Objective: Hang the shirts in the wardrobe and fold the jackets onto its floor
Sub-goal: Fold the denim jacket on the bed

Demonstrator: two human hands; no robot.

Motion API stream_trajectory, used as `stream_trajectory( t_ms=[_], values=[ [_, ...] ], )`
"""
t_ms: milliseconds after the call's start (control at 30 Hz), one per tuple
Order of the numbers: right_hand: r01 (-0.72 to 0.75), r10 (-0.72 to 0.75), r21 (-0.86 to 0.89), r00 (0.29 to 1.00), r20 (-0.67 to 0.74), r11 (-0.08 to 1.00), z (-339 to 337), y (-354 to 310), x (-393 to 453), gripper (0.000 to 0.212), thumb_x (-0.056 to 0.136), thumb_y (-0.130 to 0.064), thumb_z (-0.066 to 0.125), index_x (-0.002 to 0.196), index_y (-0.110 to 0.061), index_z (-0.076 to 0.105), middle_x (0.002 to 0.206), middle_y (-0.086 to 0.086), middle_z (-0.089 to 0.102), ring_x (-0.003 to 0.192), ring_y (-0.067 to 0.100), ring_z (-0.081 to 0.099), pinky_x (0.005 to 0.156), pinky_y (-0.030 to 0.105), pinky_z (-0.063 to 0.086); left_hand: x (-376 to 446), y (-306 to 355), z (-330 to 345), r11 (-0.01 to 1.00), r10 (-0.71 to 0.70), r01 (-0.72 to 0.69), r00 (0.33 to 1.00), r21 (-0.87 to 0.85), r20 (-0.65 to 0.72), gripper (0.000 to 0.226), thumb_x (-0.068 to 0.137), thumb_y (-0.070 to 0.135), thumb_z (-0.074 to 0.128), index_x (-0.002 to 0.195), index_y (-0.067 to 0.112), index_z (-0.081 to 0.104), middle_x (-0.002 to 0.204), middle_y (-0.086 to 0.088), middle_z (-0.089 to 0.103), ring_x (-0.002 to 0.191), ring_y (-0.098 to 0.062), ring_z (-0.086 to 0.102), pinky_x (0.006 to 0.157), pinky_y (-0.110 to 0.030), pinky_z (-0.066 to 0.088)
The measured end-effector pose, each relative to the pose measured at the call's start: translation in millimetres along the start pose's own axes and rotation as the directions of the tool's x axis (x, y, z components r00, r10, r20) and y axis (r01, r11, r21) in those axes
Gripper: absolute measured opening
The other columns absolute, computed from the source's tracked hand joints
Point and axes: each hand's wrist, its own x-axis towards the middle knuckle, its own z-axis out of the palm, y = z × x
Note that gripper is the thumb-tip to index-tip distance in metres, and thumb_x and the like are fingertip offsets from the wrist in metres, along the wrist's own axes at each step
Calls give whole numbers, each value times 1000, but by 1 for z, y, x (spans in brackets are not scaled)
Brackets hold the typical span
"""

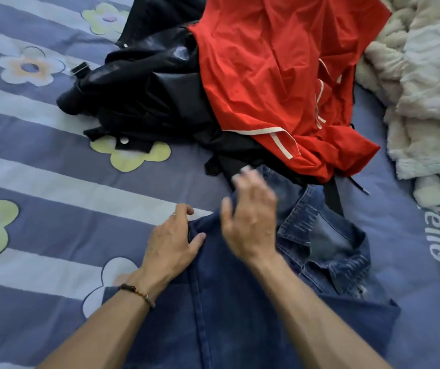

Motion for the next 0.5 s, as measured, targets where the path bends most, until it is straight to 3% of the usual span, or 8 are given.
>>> stream_trajectory(
  t_ms=[67,133,200,300,333,400,467,500],
  values=[
    [259,-212,-70,895,394,963,8,9,-35,62,97,-41,41,149,-7,36,160,11,26,146,25,29,119,41,17,-2,-3,3,995,-60,62,998,80,-28,35,91,40,63,111,18,46,100,-5,65,97,-34,60,74,-39,43],
    [234,-90,-191,823,561,953,8,34,-39,74,95,-55,23,156,-14,16,163,0,2,151,17,12,121,39,-1,-4,-7,1,982,-143,149,988,114,-59,33,91,48,59,103,18,50,99,-11,66,94,-38,60,73,-40,45],
    [188,19,-310,828,560,932,3,42,-31,78,93,-58,14,157,-15,6,164,-1,-2,152,15,2,121,43,-7,-14,-13,-5,971,-189,199,978,132,-84,36,92,55,53,102,20,52,95,-12,67,92,-38,61,73,-40,47],
    [227,-29,-361,878,478,904,-7,11,-21,73,88,-37,43,152,-7,27,161,13,21,150,28,16,121,50,4,-40,-27,-24,955,-226,228,974,191,-31,42,93,63,41,101,25,57,97,-6,69,93,-33,62,73,-37,44],
    [278,-79,-319,851,520,906,-8,-4,-22,79,81,-28,52,153,-7,26,161,14,21,151,28,14,122,49,4,-52,-37,-34,949,-235,226,972,221,13,44,92,67,40,99,27,56,98,-3,69,93,-30,62,73,-36,44],
    [428,-202,-198,723,661,882,-11,-28,-23,91,75,-15,59,155,-10,16,163,9,16,152,25,8,121,44,-1,-75,-58,-51,940,-235,195,965,280,116,43,86,70,47,100,30,53,104,3,66,96,-26,62,74,-34,43],
    [532,-253,-166,625,738,830,-12,-47,-18,95,74,-9,63,154,-13,12,158,6,22,150,24,13,121,47,0,-96,-77,-64,941,-237,168,947,294,217,40,81,64,60,104,32,50,107,3,66,100,-25,61,73,-33,41],
    [556,-242,-197,618,748,807,-9,-51,-14,94,74,-8,65,152,-14,14,152,5,29,146,25,21,120,50,1,-102,-81,-68,947,-234,161,939,278,253,40,79,58,64,107,33,50,108,2,67,101,-26,61,73,-33,41]
  ],
)
